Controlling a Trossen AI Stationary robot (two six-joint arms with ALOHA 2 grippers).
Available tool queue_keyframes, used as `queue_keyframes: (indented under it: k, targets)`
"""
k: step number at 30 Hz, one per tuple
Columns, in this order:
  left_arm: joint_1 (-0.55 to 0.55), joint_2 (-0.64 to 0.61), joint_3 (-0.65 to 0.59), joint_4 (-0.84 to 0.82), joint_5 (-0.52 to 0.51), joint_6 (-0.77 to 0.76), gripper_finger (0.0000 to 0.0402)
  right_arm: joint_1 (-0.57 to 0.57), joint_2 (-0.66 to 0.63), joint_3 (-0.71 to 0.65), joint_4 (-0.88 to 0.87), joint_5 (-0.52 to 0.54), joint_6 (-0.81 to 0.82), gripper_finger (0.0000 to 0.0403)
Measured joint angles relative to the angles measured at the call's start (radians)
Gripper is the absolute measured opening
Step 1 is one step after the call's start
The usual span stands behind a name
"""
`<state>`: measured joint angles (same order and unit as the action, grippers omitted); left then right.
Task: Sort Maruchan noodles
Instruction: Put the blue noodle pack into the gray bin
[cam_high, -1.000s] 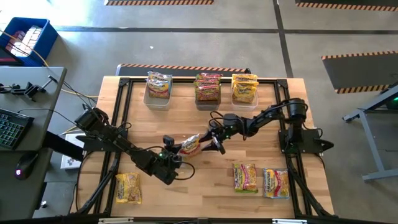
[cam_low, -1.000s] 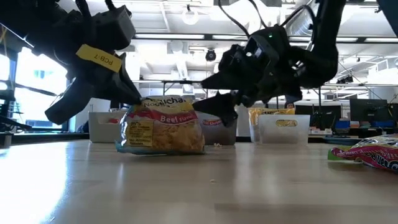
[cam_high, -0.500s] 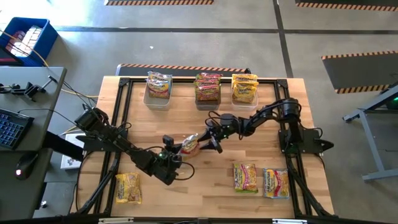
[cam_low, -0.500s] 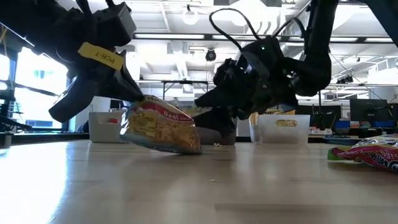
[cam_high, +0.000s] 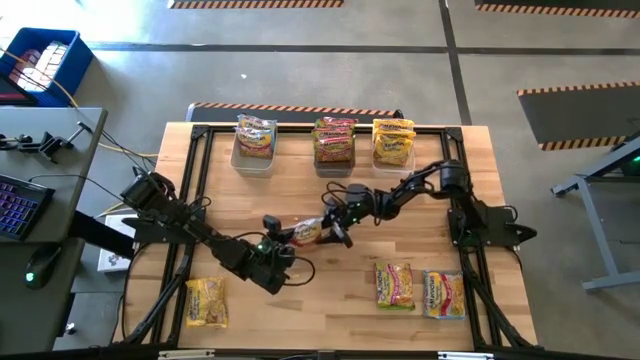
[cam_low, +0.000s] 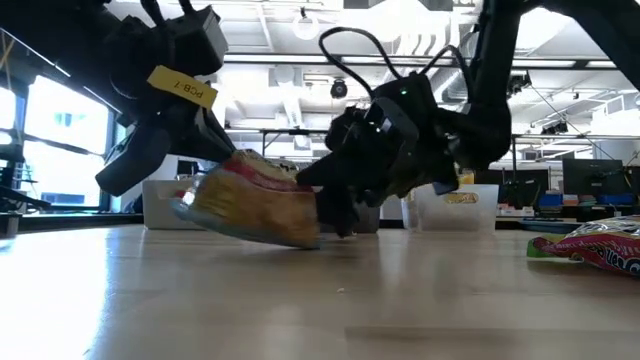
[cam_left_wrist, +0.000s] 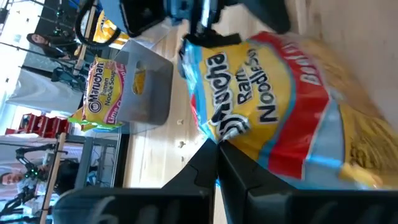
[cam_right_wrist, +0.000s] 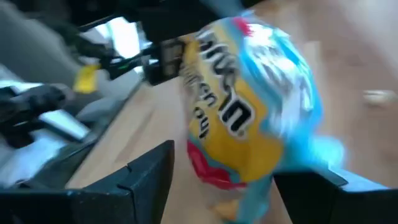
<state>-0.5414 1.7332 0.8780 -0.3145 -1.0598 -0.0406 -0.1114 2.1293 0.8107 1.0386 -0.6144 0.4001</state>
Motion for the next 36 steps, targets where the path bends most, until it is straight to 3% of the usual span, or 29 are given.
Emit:
queue_keyframes:
  k: [5,15,19,24,30,36]
  targets:
    - [0.004,0.0,0.0,0.009,-0.01,-0.007,0.0,0.028,0.075,0.065,0.069,-0.05,0.009,0.0252]
    - [0.004,0.0,0.001,0.021,-0.034,-0.059,0.0,0.044,0.109,0.075,0.17,-0.011,0.091,0.0245]
    - [-0.006,-0.001,0.001,0.006,-0.04,-0.104,0.0,0.042,0.109,0.075,0.171,0.005,0.098,0.0212]
    - [-0.012,-0.059,0.001,-0.084,-0.026,-0.255,0.0001,0.042,0.109,0.075,0.175,0.031,0.107,0.0138]
    - [0.001,-0.199,0.0,-0.182,0.12,-0.427,0.0005,0.037,0.107,0.076,0.226,0.039,0.12,0.0053]
    - [0.035,-0.327,0.0,-0.217,0.379,-0.455,0.0035,0.032,0.093,0.075,0.253,0.034,0.117,0.0025]
